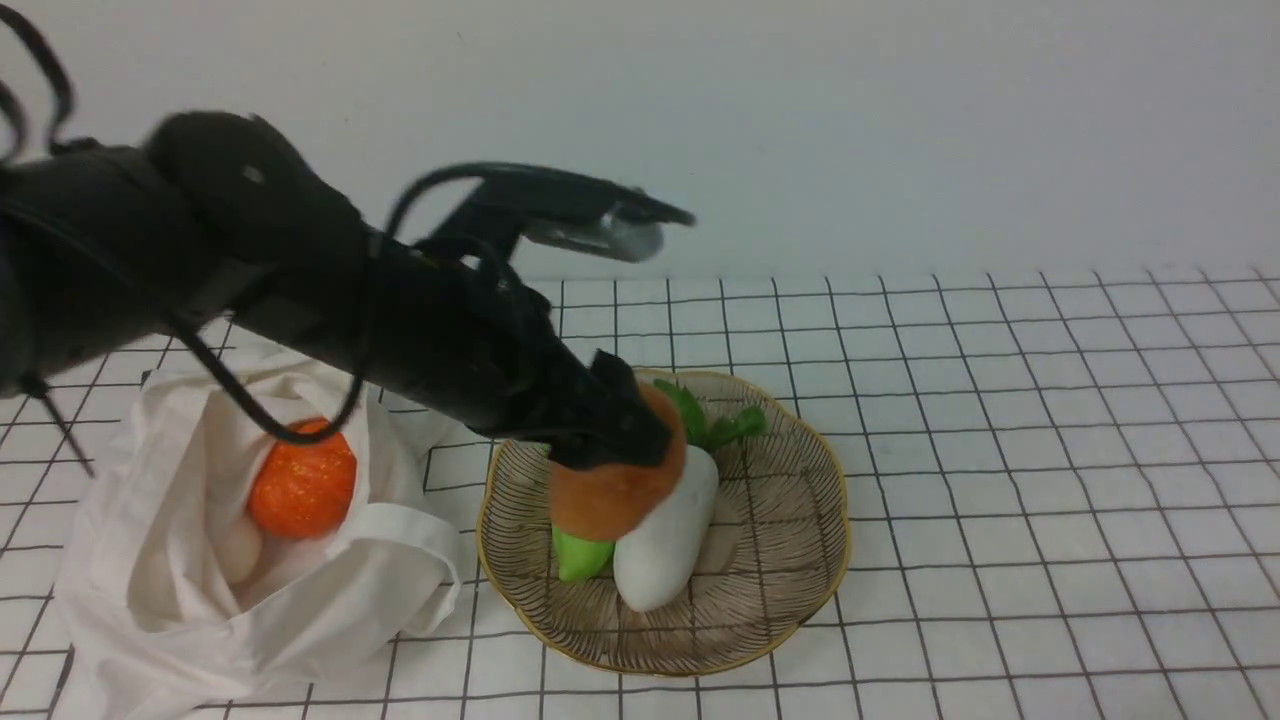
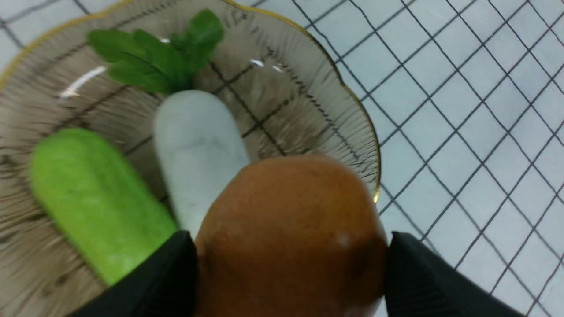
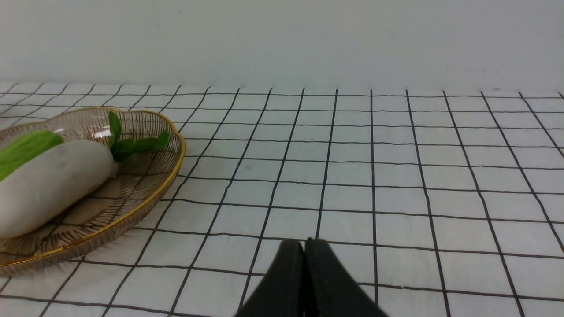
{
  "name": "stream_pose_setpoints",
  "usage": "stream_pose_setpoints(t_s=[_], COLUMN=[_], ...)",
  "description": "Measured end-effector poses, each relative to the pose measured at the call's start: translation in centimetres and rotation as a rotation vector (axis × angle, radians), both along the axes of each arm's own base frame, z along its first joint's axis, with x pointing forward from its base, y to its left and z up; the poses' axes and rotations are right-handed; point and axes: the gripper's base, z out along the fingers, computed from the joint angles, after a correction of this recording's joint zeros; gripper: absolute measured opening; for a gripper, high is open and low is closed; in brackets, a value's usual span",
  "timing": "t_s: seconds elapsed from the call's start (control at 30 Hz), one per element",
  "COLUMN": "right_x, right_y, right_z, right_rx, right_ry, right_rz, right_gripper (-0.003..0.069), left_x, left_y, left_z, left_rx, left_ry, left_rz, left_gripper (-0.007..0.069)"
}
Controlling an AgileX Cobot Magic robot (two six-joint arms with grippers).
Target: Take vegetables from bag on white checkered tablecloth place on plate.
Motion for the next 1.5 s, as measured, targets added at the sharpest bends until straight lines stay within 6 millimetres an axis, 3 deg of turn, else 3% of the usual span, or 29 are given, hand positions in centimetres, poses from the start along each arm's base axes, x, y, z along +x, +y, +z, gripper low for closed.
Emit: stream_pose_setpoints(t_s=[0.13,0.27,0.43,0.63,0.83,0.9,1.0,1.07,1.13,1.2,1.3,1.5], right_x=[0.0,0.0,0.0,0.0,0.0,0.0,0.0,0.0,0.0,0.0,0.0,0.0], right_y=[0.0,0.0,0.0,0.0,0.0,0.0,0.0,0.0,0.0,0.0,0.0,0.0], right_z=[0.0,0.0,0.0,0.0,0.0,0.0,0.0,0.0,0.0,0.0,0.0,0.0], right_rx=[0.000,0.000,0.000,0.000,0.000,0.000,-0.001,-0.001,0.000,0.000,0.000,-0.002], right_ry=[0.000,0.000,0.000,0.000,0.000,0.000,0.000,0.000,0.000,0.000,0.000,0.000], right_rz=[0.000,0.000,0.000,0.000,0.000,0.000,0.000,0.000,0.000,0.000,0.000,0.000], right_gripper=[-0.0014,-0.0014,-0.0014,-0.0014,-0.0014,-0.0014,-0.0014,-0.0014,-0.0014,-0.0014,-0.0014,-0.0014], left_x=[0.6,0.8,0.9,1.0,0.8,0.5,-0.6,-1.7,-3.1,-4.7,-8.5,-15.1], left_y=[-3.5,-5.2,-5.8,-5.9,-5.8,-5.4,-3.9,-2.1,-0.3,1.3,4.7,8.9], left_z=[-2.6,-4.5,-5.6,-5.8,-4.9,-3.4,1.0,4.2,7.3,9.9,14.4,18.3], left_rx=[-0.032,-0.025,-0.013,-0.017,-0.030,-0.047,-0.075,-0.079,-0.083,-0.094,-0.095,-0.101], left_ry=[-0.018,-0.019,-0.011,-0.006,-0.022,-0.048,-0.144,-0.223,-0.297,-0.365,-0.496,-0.593], left_rz=[0.031,0.049,0.051,0.058,0.062,0.065,0.055,0.045,0.057,0.073,0.119,0.208], left_gripper=[0.0485,0.0485,0.0501,0.0633,0.0626,0.0556,0.0356,0.0176,0.0057,0.0022,-0.0005,-0.0008])
